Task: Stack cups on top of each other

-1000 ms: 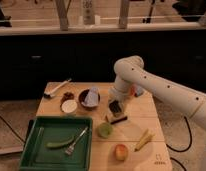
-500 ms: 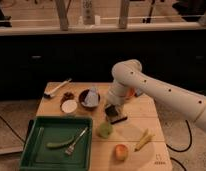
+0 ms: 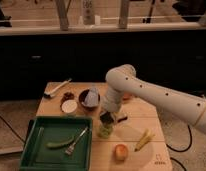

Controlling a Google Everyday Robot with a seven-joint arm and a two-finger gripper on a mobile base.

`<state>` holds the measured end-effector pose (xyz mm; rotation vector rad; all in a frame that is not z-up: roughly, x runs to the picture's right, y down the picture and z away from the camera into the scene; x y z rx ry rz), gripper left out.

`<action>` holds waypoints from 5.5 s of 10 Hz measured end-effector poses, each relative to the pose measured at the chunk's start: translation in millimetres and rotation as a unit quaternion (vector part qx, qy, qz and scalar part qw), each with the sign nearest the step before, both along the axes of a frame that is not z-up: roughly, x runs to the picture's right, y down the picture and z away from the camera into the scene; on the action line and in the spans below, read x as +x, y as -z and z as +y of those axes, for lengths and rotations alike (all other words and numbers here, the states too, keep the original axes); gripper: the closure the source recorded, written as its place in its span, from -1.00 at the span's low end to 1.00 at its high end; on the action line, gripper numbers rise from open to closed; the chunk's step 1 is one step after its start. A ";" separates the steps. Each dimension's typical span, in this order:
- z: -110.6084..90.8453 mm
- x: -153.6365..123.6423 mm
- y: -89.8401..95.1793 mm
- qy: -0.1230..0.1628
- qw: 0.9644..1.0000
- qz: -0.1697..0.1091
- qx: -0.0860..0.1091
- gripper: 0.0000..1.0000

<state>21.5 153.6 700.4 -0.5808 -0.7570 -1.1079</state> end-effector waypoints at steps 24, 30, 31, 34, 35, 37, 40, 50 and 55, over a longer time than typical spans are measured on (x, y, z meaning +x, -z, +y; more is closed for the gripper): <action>44.7 -9.3 -41.0 0.015 0.999 0.006 -0.039 -0.60; 37.3 -8.4 -39.7 0.024 0.999 0.004 -0.043 -0.60; 37.1 -8.5 -39.7 0.024 0.999 0.004 -0.043 -0.60; 37.2 -8.4 -39.8 0.024 0.999 0.004 -0.043 -0.60; 37.2 -8.4 -39.8 0.024 0.999 0.004 -0.043 -0.60; 37.2 -8.4 -39.8 0.024 0.999 0.004 -0.043 -0.60; 37.2 -8.3 -39.8 0.024 0.999 0.004 -0.043 -0.60; 37.2 -7.9 -39.8 0.023 0.999 0.004 -0.043 -0.60; 37.2 -8.1 -39.8 0.023 0.999 0.004 -0.043 -0.60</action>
